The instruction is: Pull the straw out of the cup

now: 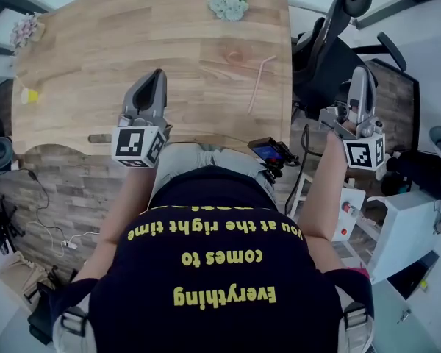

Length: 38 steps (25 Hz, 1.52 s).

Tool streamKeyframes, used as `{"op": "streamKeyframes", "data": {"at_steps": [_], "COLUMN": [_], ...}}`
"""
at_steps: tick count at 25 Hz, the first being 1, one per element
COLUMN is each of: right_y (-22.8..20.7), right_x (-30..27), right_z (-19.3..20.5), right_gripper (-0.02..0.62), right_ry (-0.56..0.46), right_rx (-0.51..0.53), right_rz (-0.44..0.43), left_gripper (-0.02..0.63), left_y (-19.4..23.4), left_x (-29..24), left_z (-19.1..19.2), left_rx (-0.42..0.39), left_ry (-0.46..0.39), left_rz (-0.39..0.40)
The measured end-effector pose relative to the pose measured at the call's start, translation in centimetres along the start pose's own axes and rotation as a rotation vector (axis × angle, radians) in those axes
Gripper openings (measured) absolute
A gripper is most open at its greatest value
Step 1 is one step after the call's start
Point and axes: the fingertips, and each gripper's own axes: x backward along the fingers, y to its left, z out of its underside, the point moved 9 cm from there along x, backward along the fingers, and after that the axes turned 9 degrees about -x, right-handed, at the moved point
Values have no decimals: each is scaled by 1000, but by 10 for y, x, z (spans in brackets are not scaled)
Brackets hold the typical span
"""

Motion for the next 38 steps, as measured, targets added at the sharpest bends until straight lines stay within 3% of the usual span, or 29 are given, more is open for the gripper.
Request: {"op": "streamKeyframes", "data": {"at_steps": [6, 10, 22, 38], "right_y": [23, 30, 38, 47], "right_x": [14, 29, 30, 26], "right_z": [-22, -18, 16, 27], "right_gripper": [6, 6, 6, 6], "right_ry": [-24, -16, 50, 114], "right_rx": [72, 131, 147, 208], "right_rz": [-42, -11, 4, 22], "left_gripper": [0, 0, 0, 0], "left_y": [-7, -14, -16, -23], "left_x": [5, 10, 16, 20], "left_z": [-9, -6, 0, 6], "left_rx": [-2, 7, -2, 12], "left_ry": [-29, -26, 0, 15], "left_rz": [-5, -9, -22, -14]}}
